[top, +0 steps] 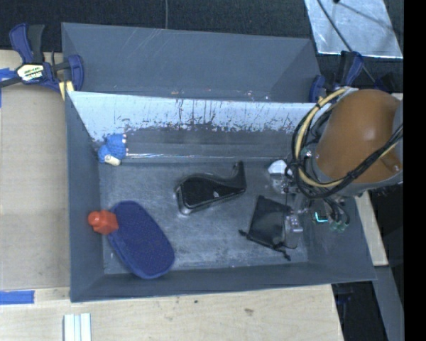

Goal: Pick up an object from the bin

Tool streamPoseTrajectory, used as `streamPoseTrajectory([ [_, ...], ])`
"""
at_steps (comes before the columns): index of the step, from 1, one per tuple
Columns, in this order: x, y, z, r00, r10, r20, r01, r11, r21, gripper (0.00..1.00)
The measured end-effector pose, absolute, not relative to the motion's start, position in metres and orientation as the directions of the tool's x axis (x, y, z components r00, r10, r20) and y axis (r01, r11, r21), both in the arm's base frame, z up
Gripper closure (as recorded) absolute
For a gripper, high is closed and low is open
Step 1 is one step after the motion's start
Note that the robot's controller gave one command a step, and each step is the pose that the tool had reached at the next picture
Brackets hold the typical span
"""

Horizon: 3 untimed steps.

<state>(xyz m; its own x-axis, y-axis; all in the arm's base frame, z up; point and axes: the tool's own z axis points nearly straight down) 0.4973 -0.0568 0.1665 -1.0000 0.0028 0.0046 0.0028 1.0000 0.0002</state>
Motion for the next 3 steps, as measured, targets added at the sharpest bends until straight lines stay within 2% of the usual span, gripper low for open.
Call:
streamPoseTrajectory([
  [1,0.486,-0.058,0.067,-0.996,-0.094,-0.004,-0.094,0.996,-0.001,0.0],
  [2,0.487,-0.058,0.071,-0.995,-0.095,-0.007,-0.095,0.995,-0.002,1.0],
  [3,0.501,-0.072,0.26,-0.995,-0.1,-0.011,-0.1,0.995,-0.003,1.0],
])
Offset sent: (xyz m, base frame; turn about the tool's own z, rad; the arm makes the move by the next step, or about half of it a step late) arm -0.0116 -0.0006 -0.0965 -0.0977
